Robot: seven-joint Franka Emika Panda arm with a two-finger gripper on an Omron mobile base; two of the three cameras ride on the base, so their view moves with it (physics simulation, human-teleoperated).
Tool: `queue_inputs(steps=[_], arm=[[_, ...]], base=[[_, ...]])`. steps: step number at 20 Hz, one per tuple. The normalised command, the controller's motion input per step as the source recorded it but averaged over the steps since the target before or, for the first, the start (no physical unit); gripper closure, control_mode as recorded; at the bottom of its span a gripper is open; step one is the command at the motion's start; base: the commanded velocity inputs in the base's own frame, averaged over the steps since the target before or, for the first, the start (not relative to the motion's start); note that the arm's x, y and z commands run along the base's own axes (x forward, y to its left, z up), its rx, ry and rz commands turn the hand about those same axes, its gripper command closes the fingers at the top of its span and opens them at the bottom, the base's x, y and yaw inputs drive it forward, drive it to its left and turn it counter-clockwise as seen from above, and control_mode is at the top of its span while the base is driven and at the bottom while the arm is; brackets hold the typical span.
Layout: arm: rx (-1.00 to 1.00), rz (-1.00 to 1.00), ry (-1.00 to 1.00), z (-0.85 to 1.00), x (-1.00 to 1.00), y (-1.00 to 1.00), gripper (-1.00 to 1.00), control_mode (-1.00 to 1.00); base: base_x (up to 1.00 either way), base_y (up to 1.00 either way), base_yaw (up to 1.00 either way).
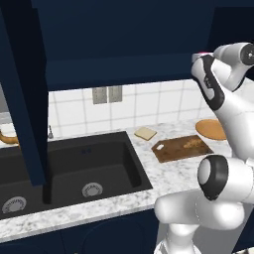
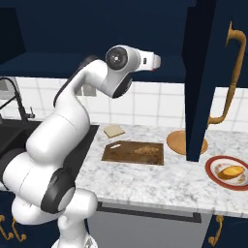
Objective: From the different types of pastries on the counter, select a croissant and place it on the cutting board. Then retrieve a jar of jam from the cabinet and place it alongside the croissant on the cutting board.
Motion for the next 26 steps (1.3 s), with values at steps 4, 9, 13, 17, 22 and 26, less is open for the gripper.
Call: queue_inputs(steps=[4,9,13,17,22,26], arm=[[0.0,-0.03,0.0,-0.05,0.2,-0.36,-1.0,-1.0],[0.0,-0.07,0.0,-0.06,0.02,-0.36,-1.0,-1.0],[0.0,0.0,0.0,-0.02,0.09,0.0,-1.0,-1.0],[0.0,0.0,0.0,-0.11,0.22,0.0,-1.0,-1.0],[0.0,0.0,0.01,-0.01,0.36,0.0,-1.0,-1.0],[0.0,0.0,0.05,0.0,0.5,0.08,-1.0,-1.0]], base=[[0.0,0.0,0.0],[0.0,0.0,0.0],[0.0,0.0,0.0],[0.0,0.0,0.0],[0.0,0.0,0.0],[0.0,0.0,0.0]])
